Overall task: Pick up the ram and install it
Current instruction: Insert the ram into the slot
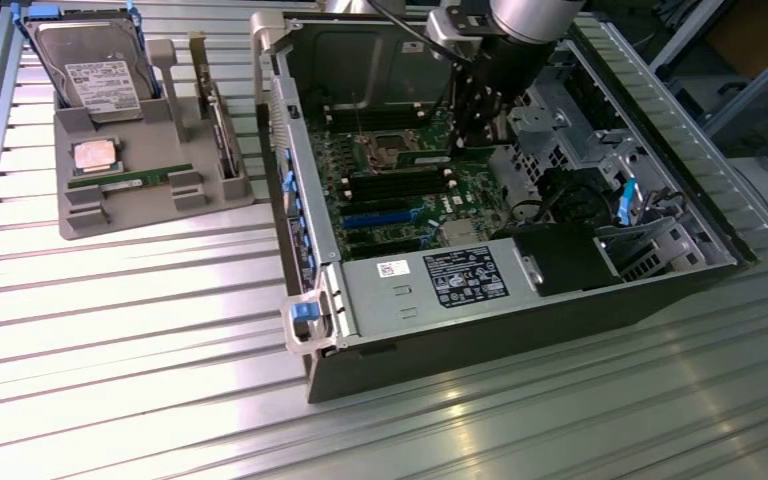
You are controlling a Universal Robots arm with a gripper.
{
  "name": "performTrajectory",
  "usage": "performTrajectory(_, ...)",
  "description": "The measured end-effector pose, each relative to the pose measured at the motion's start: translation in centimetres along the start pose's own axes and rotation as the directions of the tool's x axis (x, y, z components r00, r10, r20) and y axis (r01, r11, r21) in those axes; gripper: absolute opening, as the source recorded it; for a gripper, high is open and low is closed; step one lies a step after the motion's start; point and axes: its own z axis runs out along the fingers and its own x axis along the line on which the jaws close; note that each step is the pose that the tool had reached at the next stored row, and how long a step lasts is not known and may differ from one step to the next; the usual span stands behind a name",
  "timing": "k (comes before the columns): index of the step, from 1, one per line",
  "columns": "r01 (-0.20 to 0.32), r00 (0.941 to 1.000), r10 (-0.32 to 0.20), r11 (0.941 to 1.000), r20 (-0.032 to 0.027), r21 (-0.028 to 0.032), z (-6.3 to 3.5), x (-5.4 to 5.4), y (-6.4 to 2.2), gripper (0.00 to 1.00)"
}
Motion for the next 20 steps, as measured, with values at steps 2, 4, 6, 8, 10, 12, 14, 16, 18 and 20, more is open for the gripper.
performTrajectory(2, 0.0, 1.0, 0.0, 1.0, 0.0001, 0.0, 0.13, 0.01, 0.0, 0.13)
performTrajectory(4, 0.0, 1.0, 0.0, 1.0, 0.0001, 0.0, 0.23, 0.03, -0.01, 0.13)
performTrajectory(6, 0.0, 1.0, 0.0, 1.0, 0.0001, 0.0, 0.32, 0.04, -0.02, 0.13)
performTrajectory(8, 0.0, 1.0, 0.0, 1.0, 0.0, 0.0, 0.45, 0.05, -0.02, 0.13)
performTrajectory(10, 0.0, 1.0, 0.0, 1.0, 0.0, 0.0, 0.51, 0.06, -0.02, 0.13)
performTrajectory(12, 0.0, 1.0, 0.0, 1.0, -0.0001, 0.0, 0.61, 0.07, -0.03, 0.13)
performTrajectory(14, 0.0, 1.0, 0.0, 1.0, 0.0, 0.0, 0.69, 0.08, -0.03, 0.13)
performTrajectory(16, 0.0, 1.0, 0.0, 1.0, 0.0001, 0.0, 0.78, 0.09, -0.04, 0.13)
performTrajectory(18, 0.0, 1.0, 0.0, 1.0, 0.0, 0.0, 0.9, 0.1, -0.04, 0.13)
performTrajectory(20, 0.0, 1.0, 0.0, 1.0, 0.0, 0.0, 1.07, 0.11, -0.05, 0.13)
